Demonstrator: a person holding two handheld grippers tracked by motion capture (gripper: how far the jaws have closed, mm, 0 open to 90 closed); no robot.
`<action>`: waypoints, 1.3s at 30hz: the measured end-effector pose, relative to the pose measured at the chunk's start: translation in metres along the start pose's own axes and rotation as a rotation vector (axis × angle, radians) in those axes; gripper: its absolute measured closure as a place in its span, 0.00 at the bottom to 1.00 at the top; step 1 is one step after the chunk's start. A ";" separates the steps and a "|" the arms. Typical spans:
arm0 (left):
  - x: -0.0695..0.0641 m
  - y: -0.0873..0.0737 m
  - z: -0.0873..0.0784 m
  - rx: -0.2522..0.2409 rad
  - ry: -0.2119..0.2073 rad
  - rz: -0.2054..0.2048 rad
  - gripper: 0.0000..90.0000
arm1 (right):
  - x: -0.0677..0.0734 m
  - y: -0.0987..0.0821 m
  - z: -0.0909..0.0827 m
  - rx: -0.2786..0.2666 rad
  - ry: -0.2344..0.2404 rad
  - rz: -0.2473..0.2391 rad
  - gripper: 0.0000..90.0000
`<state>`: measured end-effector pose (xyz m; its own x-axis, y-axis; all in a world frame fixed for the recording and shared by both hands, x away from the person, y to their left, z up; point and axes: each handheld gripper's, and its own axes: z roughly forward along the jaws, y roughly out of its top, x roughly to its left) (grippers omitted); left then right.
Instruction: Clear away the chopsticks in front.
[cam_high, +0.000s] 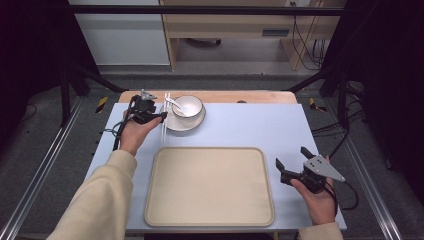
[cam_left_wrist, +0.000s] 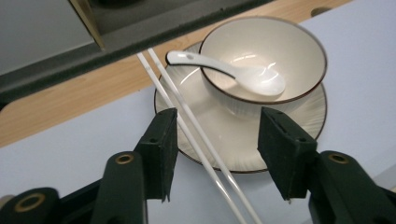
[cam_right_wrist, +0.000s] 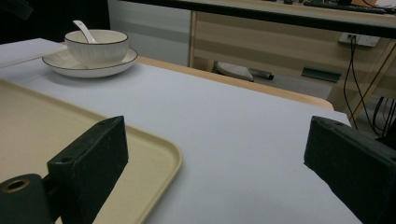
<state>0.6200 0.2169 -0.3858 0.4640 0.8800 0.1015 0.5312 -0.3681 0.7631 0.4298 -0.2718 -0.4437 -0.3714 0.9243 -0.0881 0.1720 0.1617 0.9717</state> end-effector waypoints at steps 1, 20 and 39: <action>0.001 -0.001 0.005 0.015 0.003 -0.001 0.56 | 0.001 0.000 0.000 0.005 0.002 0.003 0.07; 0.009 -0.013 0.054 0.076 0.075 -0.070 0.71 | 0.003 -0.001 0.003 0.042 0.032 0.000 0.08; 0.005 -0.016 0.066 0.094 0.107 -0.102 0.82 | 0.002 -0.001 0.002 0.041 0.036 0.012 0.08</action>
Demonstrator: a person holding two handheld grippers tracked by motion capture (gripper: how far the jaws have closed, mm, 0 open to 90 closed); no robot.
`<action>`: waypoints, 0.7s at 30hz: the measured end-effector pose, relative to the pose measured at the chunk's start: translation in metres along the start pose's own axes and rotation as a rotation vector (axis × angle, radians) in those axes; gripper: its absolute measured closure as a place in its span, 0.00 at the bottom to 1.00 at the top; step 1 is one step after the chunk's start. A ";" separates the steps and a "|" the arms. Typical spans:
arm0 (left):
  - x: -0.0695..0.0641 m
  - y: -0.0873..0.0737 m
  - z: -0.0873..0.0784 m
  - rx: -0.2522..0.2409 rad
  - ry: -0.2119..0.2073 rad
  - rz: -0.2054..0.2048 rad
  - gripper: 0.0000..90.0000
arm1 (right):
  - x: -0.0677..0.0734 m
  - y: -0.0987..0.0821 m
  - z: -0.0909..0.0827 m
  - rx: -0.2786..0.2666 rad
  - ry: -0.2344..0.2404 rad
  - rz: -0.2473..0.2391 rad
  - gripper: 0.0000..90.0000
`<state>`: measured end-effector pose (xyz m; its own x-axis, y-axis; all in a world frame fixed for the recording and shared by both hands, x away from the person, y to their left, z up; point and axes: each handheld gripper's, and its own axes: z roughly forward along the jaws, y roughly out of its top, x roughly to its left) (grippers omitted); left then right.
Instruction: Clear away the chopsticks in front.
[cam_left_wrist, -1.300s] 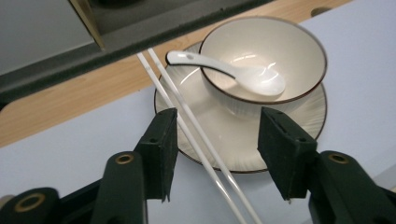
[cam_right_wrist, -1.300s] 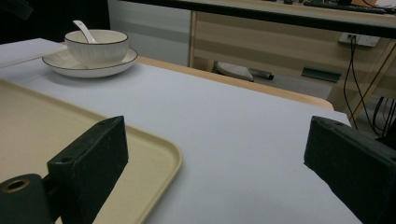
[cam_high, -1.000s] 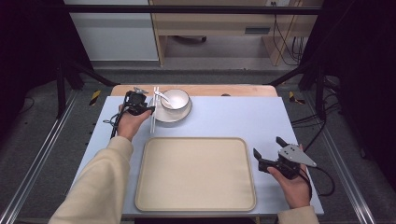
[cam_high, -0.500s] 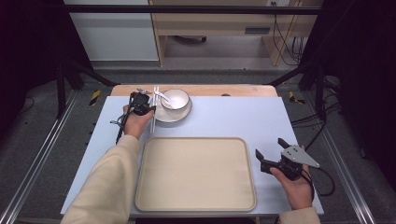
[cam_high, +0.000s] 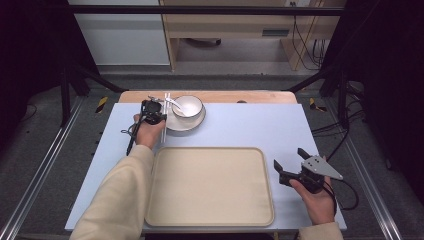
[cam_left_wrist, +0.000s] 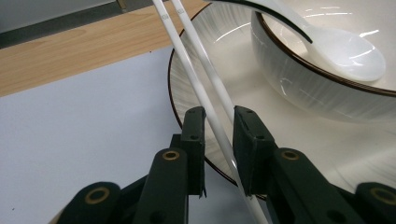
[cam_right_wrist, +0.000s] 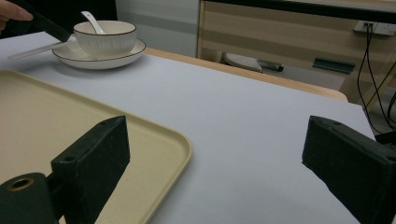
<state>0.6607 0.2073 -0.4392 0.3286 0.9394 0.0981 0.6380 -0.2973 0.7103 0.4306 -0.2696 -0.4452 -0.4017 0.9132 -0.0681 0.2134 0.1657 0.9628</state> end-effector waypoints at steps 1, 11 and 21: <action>0.000 0.000 0.000 -0.001 0.000 -0.004 0.82 | 0.000 0.000 0.000 0.000 0.000 0.000 0.08; -0.007 -0.004 0.010 0.005 0.009 -0.055 0.86 | 0.000 0.000 -0.002 -0.002 0.005 0.001 0.09; -0.003 -0.007 0.008 -0.025 0.016 -0.154 0.94 | -0.001 0.000 -0.001 -0.003 0.009 0.000 0.09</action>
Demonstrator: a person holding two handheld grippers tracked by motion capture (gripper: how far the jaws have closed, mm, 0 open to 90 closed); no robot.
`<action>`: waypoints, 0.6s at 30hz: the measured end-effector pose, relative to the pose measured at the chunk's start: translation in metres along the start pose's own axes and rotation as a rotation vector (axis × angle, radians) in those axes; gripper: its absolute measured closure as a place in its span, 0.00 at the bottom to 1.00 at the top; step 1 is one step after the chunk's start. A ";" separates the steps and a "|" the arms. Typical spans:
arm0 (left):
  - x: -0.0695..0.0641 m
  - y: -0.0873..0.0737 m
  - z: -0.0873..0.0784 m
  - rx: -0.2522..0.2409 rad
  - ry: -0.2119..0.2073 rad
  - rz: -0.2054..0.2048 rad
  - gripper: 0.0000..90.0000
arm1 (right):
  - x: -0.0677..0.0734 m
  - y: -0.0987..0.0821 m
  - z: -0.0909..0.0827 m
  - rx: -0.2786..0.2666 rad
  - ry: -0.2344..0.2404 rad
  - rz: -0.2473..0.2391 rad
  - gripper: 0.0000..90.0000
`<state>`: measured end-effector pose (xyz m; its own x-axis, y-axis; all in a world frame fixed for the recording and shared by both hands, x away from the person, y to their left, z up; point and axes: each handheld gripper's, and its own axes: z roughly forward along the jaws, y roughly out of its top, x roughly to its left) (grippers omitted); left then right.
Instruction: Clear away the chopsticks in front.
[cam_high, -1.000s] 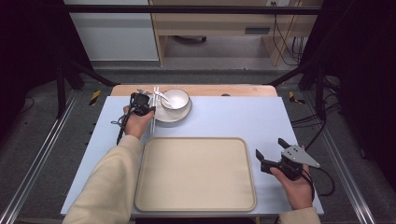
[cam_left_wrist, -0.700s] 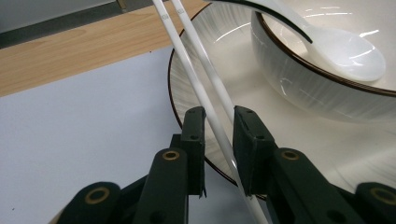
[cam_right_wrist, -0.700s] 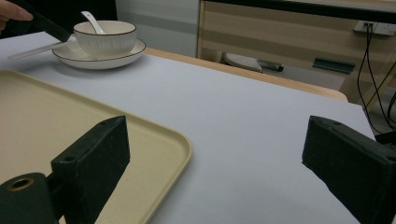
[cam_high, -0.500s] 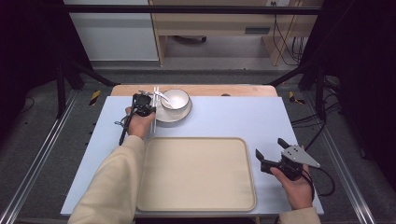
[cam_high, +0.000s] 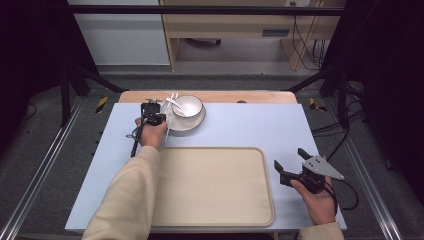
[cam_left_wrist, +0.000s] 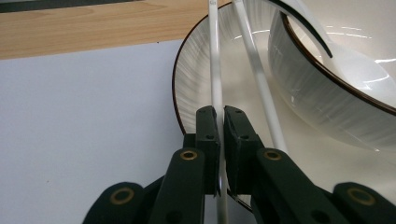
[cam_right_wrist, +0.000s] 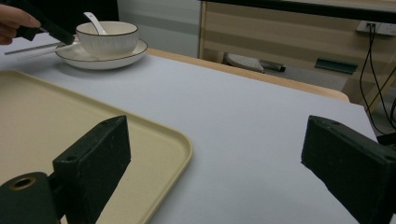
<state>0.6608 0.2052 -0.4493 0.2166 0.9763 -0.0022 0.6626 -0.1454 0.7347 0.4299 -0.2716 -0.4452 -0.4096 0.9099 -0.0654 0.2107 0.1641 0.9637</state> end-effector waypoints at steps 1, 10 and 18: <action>0.000 0.000 -0.001 0.004 0.006 0.007 0.94 | 0.000 0.000 0.000 0.000 -0.001 0.001 0.09; 0.008 0.001 -0.020 -0.032 0.007 -0.010 0.94 | 0.002 0.000 0.001 0.001 0.002 0.005 0.09; 0.018 -0.012 -0.051 -0.048 0.016 -0.062 0.94 | 0.003 0.001 -0.002 -0.006 0.009 -0.010 0.09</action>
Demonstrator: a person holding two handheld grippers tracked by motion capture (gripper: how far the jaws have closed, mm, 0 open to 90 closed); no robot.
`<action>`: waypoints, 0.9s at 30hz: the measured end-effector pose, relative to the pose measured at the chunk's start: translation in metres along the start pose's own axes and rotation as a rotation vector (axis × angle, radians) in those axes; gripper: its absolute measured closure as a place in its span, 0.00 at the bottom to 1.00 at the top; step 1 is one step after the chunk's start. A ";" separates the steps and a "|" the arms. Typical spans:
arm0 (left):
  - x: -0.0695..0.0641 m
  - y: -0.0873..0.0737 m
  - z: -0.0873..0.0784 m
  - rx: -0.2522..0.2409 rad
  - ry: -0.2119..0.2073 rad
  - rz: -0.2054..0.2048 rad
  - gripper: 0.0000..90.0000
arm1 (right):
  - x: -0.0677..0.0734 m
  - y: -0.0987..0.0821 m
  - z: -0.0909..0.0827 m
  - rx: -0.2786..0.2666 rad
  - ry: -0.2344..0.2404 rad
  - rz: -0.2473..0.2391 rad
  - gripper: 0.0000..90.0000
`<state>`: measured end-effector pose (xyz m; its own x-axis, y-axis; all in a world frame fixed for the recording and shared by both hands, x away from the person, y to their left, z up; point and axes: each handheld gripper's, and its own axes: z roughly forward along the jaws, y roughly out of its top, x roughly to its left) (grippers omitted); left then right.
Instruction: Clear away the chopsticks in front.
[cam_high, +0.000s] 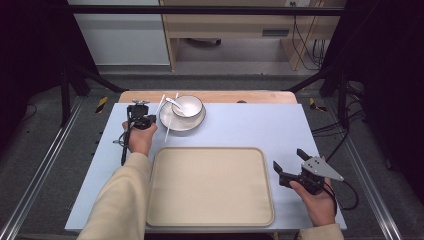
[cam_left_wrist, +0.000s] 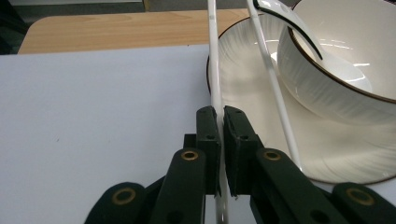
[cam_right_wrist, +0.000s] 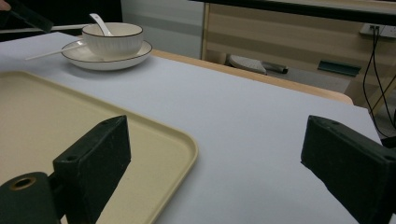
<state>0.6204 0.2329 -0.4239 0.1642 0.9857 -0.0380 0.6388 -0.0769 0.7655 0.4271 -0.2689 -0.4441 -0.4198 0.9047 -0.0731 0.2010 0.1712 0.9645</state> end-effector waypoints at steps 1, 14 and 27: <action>0.002 -0.005 -0.007 -0.007 0.006 -0.015 0.94 | 0.000 0.000 -0.001 -0.004 0.001 0.003 0.09; 0.006 -0.041 -0.035 -0.026 -0.003 -0.066 0.94 | 0.003 0.001 -0.002 -0.007 0.013 0.009 0.09; 0.000 -0.079 -0.077 -0.111 -0.021 -0.136 0.94 | 0.012 -0.002 0.003 0.016 0.064 -0.014 0.09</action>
<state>0.5116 0.2508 -0.4351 0.0984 0.9824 -0.1585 0.5693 0.0751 0.8187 0.4242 -0.2578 -0.4474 -0.4782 0.8755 -0.0700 0.2084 0.1905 0.9593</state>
